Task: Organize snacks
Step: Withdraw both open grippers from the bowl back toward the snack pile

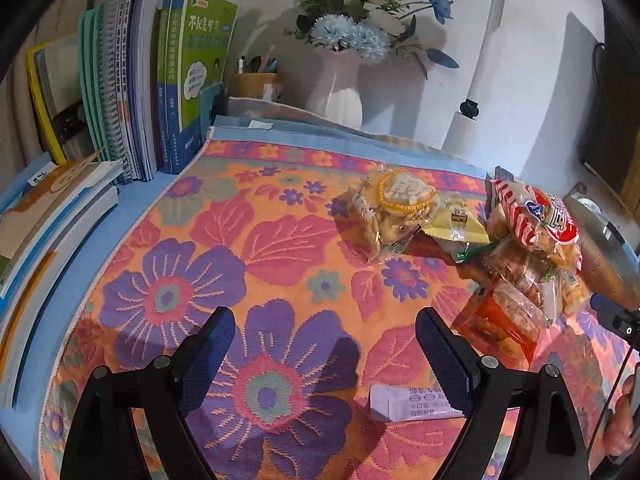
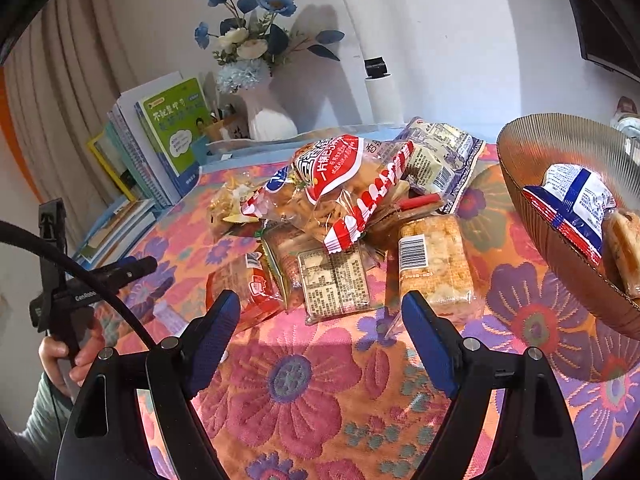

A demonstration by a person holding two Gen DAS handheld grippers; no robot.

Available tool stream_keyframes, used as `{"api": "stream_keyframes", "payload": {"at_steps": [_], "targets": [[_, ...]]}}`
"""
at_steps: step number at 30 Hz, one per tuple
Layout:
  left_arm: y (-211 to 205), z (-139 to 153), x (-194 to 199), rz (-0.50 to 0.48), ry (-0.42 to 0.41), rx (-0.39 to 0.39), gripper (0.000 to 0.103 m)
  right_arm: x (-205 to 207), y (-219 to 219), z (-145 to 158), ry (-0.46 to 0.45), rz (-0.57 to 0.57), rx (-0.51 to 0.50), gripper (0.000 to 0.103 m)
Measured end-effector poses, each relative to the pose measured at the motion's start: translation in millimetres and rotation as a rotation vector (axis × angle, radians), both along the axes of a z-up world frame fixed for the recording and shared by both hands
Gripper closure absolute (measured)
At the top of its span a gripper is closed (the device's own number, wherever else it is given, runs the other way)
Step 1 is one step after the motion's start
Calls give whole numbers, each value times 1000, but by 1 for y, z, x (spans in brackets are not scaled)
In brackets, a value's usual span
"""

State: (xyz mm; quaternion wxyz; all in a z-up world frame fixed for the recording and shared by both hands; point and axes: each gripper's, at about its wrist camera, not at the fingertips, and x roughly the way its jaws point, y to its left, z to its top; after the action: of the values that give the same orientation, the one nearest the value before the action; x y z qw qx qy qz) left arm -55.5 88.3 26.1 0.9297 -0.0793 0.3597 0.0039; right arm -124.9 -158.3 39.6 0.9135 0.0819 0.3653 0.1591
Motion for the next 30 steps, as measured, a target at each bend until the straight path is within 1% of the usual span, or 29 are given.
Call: {"api": "stream_keyframes", "payload": {"at_steps": [4,8,14,22,30], "targets": [[2,-1,-1,2,1,-9,13,0,-2,0,4,3,11,20],[0,-1,0,-4,4,8,13,-3,-2,1,-7,3,9,20],[-5,0,-1,-7,3,28,13,-2,-1,0,1,14,10,20],[-3,-1,1,-17,9,17,13,-1,2,0,6,24,5,20],[-7,-2,1,-19,16,25,13,-1,3,-1,7,34,-3,20]]}}
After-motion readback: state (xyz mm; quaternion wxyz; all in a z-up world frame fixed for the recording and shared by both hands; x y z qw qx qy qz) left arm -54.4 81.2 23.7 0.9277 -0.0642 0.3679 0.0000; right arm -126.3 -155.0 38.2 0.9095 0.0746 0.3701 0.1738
